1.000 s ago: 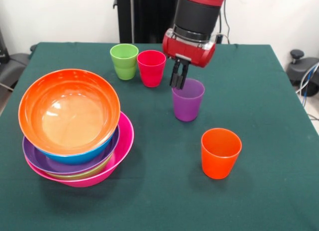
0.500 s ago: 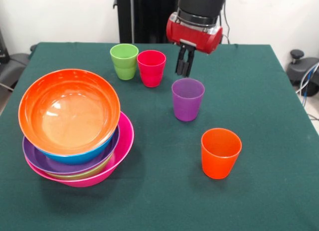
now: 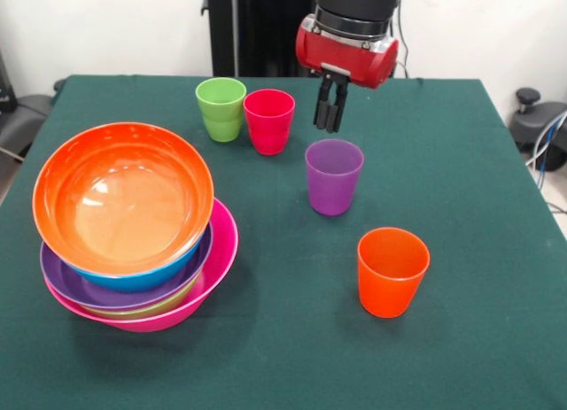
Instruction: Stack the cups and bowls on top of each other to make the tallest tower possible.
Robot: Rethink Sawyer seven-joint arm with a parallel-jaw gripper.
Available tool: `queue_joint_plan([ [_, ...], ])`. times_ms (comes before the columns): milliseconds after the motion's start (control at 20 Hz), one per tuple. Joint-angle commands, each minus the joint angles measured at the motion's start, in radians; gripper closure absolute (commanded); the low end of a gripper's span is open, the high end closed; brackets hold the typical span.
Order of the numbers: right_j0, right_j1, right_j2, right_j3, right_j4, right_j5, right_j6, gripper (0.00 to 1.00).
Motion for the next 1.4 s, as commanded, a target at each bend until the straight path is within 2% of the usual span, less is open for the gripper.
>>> queue_joint_plan([
  [50,-0.016,0.055,0.105,0.044,-0.024,-0.042,0.041,1.0],
  [300,-0.039,0.061,0.116,0.063,-0.044,-0.076,0.024,1.0],
  [600,-0.077,0.126,0.121,0.06,-0.081,-0.141,0.001,1.0],
  [950,-0.09,0.196,0.112,0.055,-0.127,-0.242,0.011,1.0],
  [1400,-0.091,0.179,0.112,0.046,-0.121,-0.196,0.012,1.0],
])
